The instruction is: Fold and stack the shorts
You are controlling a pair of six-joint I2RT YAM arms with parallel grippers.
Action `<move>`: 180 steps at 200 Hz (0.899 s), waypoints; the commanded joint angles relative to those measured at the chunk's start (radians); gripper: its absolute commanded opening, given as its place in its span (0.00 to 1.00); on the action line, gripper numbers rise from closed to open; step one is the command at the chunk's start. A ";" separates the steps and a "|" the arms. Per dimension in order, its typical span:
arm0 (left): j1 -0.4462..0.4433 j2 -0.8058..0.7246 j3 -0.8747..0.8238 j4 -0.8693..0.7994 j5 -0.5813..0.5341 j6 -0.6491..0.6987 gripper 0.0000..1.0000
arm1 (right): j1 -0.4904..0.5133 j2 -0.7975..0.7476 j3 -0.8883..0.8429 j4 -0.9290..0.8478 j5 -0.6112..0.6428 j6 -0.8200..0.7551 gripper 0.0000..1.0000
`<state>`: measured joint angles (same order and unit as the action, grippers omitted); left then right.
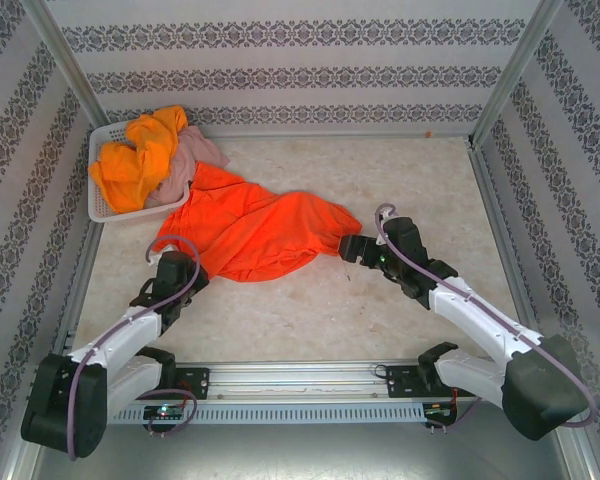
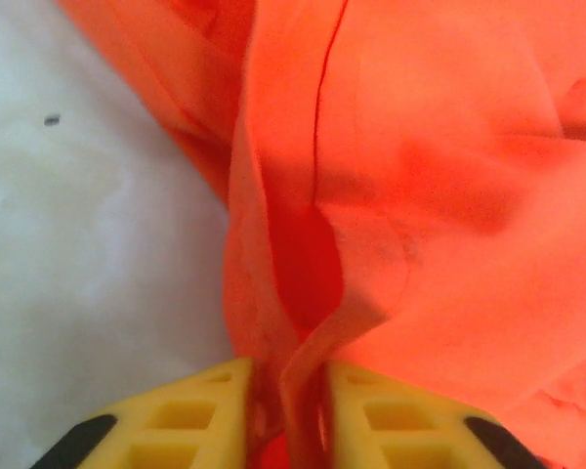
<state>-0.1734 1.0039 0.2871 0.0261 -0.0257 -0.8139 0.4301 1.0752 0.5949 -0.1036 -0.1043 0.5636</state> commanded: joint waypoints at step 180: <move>0.126 0.182 0.749 -0.083 0.156 0.144 0.00 | 0.325 0.496 0.184 0.006 0.458 -0.943 0.79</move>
<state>-0.0631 1.1984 1.0309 -0.0616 0.1085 -0.6838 0.7677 1.4887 0.7185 -0.1219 0.2539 -0.3218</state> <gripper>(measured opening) 0.040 0.805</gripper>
